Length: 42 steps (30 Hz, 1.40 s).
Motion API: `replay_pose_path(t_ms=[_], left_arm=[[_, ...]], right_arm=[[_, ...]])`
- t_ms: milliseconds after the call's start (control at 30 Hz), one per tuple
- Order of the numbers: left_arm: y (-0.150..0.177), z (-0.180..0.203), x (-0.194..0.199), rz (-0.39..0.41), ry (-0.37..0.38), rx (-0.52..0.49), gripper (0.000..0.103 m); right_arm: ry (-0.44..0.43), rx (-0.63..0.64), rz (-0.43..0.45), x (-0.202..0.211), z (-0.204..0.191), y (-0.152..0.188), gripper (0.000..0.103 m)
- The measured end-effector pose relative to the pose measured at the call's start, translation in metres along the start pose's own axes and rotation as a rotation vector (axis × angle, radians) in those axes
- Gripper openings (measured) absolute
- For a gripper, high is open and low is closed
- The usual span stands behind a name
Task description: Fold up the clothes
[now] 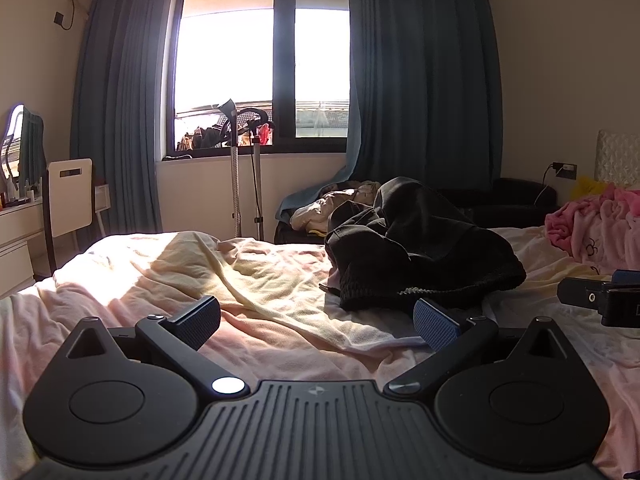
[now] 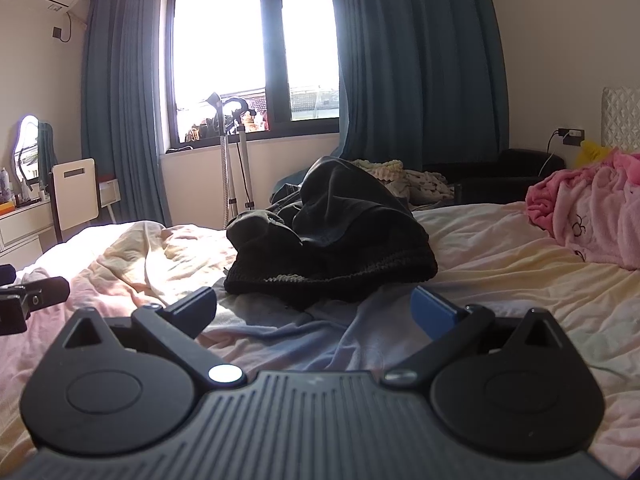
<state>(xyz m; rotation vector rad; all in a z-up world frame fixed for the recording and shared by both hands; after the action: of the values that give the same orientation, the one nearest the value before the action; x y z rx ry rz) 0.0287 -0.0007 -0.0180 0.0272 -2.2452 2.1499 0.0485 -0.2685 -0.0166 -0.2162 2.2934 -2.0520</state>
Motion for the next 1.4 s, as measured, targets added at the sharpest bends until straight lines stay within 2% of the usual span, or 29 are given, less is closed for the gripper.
replay_pose_path(t_ms=[967, 1167, 1400], left_arm=[[-0.006, 0.0, 0.0, -0.016, -0.009, -0.008, 0.103], [-0.004, 0.0, -0.001, -0.025, -0.013, -0.009, 0.103], [0.001, 0.002, -0.006, -0.041, -0.025, -0.02, 0.103]], right_arm=[[0.032, 0.005, 0.016, 0.003, 0.008, -0.005, 0.103], [0.001, 0.06, 0.019, -0.009, -0.001, -0.013, 0.103], [-0.019, 0.033, 0.011, -0.022, 0.005, -0.026, 0.103]])
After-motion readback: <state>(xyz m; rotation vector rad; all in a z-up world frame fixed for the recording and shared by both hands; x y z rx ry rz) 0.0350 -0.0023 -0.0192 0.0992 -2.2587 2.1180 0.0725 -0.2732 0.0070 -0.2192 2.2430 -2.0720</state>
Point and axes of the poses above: each gripper's, at about its wrist camera, not at the fingertips, and x roughly against the way its jaws point, z to its right, y to its underside, the point moved 3 cm from there along -x, roughly the way its jaws point, and after that the axes turned 11 degrees about z, right-handed, at the moved point
